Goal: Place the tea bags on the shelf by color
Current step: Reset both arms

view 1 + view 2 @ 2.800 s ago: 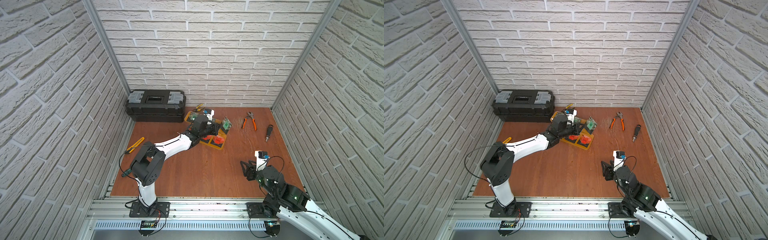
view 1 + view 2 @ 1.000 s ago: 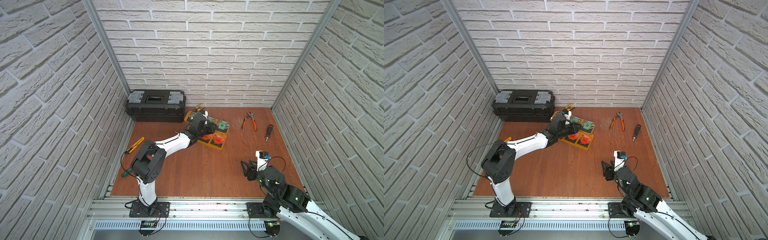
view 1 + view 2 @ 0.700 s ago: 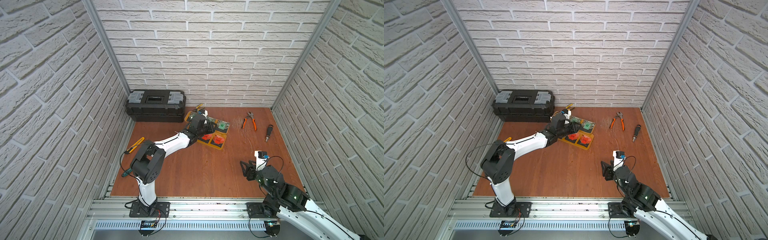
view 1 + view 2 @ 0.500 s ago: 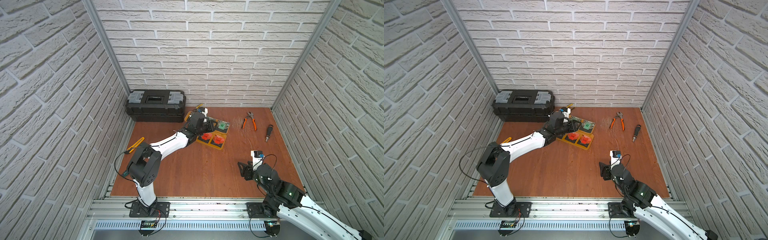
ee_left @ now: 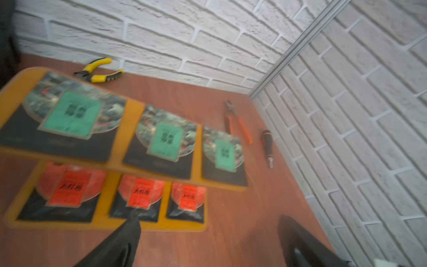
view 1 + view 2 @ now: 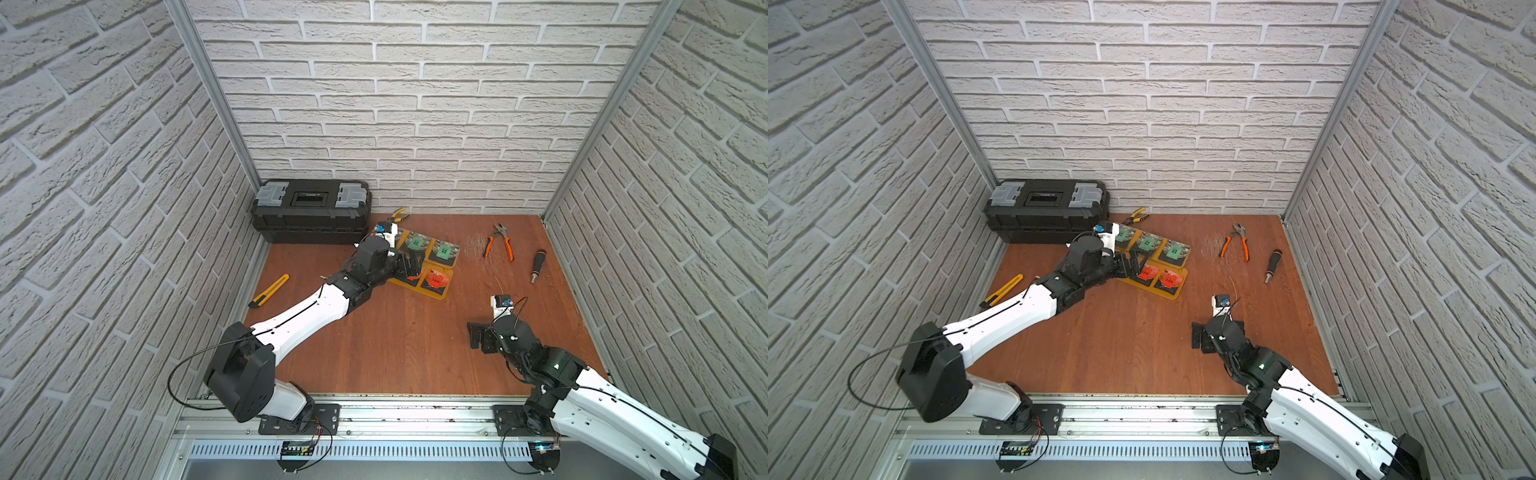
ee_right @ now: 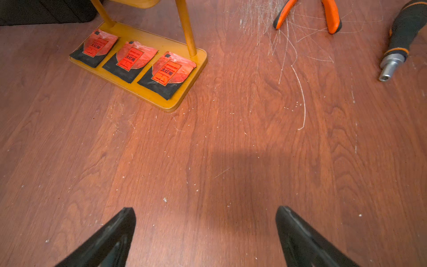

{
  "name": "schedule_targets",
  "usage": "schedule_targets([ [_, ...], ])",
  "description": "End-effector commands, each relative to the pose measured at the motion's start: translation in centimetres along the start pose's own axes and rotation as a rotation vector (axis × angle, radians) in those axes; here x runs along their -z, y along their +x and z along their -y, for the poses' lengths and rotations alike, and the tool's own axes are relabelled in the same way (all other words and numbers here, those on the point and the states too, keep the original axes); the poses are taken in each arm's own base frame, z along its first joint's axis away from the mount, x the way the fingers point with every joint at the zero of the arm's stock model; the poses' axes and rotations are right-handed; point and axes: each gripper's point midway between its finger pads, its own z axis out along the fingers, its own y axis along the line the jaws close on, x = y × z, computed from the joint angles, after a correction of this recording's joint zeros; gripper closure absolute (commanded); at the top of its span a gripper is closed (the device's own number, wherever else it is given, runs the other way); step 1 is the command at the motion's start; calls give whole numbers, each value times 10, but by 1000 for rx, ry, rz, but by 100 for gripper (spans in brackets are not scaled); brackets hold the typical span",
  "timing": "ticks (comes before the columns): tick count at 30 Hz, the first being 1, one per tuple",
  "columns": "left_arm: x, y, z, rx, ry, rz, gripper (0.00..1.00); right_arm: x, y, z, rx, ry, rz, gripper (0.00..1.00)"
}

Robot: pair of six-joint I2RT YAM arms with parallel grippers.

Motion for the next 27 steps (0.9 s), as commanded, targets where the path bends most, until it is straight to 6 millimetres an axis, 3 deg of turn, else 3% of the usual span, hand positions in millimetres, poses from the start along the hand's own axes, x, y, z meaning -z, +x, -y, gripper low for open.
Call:
schedule_targets([
  [1, 21, 6, -43, -52, -132, 39, 2, 3, -23, 4, -30, 25, 75, 1],
  [8, 71, 16, -105, -166, -315, 120, 2, 3, -32, 15, 49, 87, 128, 1],
  [17, 120, 12, -151, -364, -519, 269, 1, 0, -48, 24, 55, 124, 180, 1],
  [23, 150, 7, -195, -345, -659, 344, 2, -9, -63, 41, 57, 203, 177, 1],
  [27, 158, 8, -219, -323, -686, 360, 1, -20, -70, 55, 55, 252, 177, 1],
])
